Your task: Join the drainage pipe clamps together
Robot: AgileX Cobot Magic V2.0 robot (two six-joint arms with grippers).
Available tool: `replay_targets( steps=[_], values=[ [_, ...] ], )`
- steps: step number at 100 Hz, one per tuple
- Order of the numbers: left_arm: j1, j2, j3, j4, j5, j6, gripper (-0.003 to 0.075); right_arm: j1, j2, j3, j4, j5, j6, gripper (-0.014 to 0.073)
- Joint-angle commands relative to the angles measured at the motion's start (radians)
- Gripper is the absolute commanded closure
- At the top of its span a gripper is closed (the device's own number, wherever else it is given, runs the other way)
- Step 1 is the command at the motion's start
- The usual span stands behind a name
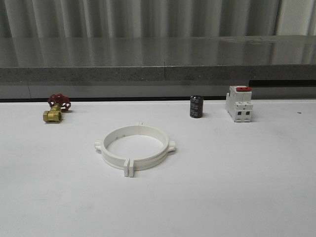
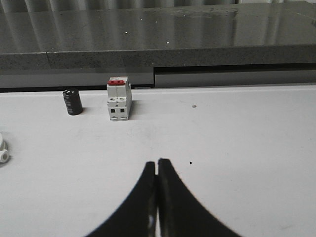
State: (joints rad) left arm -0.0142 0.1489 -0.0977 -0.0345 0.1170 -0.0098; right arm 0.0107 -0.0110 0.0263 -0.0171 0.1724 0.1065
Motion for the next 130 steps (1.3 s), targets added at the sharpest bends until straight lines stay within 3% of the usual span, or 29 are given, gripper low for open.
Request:
replay_targets(
  steps=[1, 27, 50, 130],
  values=[
    [0.010, -0.041, 0.003, 0.018, -0.092, -0.005, 0.0740, -0.005, -0.020, -0.015, -0.002, -0.076, -0.010, 0.0662],
    [0.010, -0.188, 0.081, 0.054, -0.090, -0.055, 0.0740, -0.005, -0.020, -0.015, -0.002, -0.076, -0.010, 0.0662],
    [0.010, -0.186, 0.114, 0.106, -0.091, -0.144, 0.0740, -0.005, -0.020, -0.015, -0.002, -0.076, -0.010, 0.0662],
    [0.010, -0.186, 0.127, 0.127, -0.097, -0.144, 0.0740, -0.005, -0.020, -0.015, -0.002, -0.076, -0.010, 0.0662]
  ],
)
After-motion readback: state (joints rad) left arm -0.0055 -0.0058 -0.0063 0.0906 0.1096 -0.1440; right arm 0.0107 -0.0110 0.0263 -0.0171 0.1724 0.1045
